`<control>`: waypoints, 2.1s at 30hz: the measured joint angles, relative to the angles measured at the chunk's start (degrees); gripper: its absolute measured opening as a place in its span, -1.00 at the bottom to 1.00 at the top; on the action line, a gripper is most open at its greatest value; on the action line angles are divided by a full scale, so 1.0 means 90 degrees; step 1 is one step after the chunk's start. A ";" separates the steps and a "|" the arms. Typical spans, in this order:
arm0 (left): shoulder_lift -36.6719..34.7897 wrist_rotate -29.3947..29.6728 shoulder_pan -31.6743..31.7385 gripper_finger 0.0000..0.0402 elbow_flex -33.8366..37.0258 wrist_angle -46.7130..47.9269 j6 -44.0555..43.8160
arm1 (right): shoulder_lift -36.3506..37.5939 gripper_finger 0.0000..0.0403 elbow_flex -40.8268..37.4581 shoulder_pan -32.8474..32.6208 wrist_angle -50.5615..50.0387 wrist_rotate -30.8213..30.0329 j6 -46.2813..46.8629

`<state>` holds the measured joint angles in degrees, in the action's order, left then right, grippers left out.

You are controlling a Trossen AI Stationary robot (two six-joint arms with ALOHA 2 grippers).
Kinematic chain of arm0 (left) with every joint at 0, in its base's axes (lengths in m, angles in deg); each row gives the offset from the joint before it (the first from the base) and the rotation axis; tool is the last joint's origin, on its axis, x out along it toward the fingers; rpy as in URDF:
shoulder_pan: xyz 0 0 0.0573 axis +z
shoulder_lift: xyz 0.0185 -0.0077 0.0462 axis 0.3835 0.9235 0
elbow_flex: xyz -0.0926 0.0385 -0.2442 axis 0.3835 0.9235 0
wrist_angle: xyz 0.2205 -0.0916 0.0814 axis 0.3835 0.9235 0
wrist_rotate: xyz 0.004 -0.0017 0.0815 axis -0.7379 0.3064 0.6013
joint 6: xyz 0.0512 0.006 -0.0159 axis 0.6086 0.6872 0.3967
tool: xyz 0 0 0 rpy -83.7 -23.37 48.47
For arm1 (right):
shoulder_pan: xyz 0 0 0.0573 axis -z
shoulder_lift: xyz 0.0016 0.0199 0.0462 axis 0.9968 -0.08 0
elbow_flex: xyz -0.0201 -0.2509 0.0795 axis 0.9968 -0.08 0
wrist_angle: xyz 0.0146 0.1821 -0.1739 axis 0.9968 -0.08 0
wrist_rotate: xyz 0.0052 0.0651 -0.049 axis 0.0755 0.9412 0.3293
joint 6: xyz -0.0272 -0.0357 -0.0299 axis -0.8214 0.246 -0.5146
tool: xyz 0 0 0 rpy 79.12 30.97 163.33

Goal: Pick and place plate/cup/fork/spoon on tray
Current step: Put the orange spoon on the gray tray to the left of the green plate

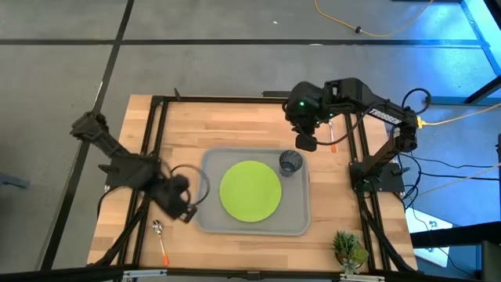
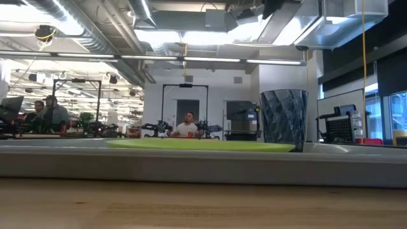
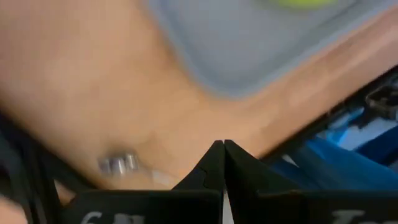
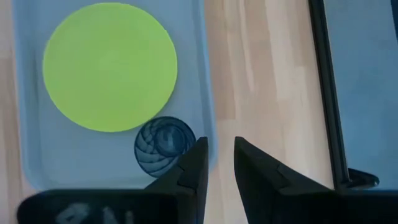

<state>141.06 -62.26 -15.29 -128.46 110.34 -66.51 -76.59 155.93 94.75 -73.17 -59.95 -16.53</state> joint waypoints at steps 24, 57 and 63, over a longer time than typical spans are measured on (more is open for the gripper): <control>0.0751 -0.0999 -0.1952 -0.77 0.0007 -0.0303 -0.3450 | 0.0000 -0.61 0.0000 -0.0232 0.0781 0.0002 0.0351; 0.3274 -0.0913 -0.2492 -0.74 0.0010 -0.0734 -0.3744 | 0.0002 -0.61 0.0000 -0.0231 0.1198 0.0005 0.0868; 0.3269 -0.0335 -0.2509 -0.74 0.0010 -0.0313 -0.2048 | 0.0002 -0.61 0.0000 -0.0230 0.1375 0.0006 0.0868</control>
<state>170.48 -65.27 -37.87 -128.37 107.52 -84.94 -76.57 155.93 92.68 -60.79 -59.90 -8.72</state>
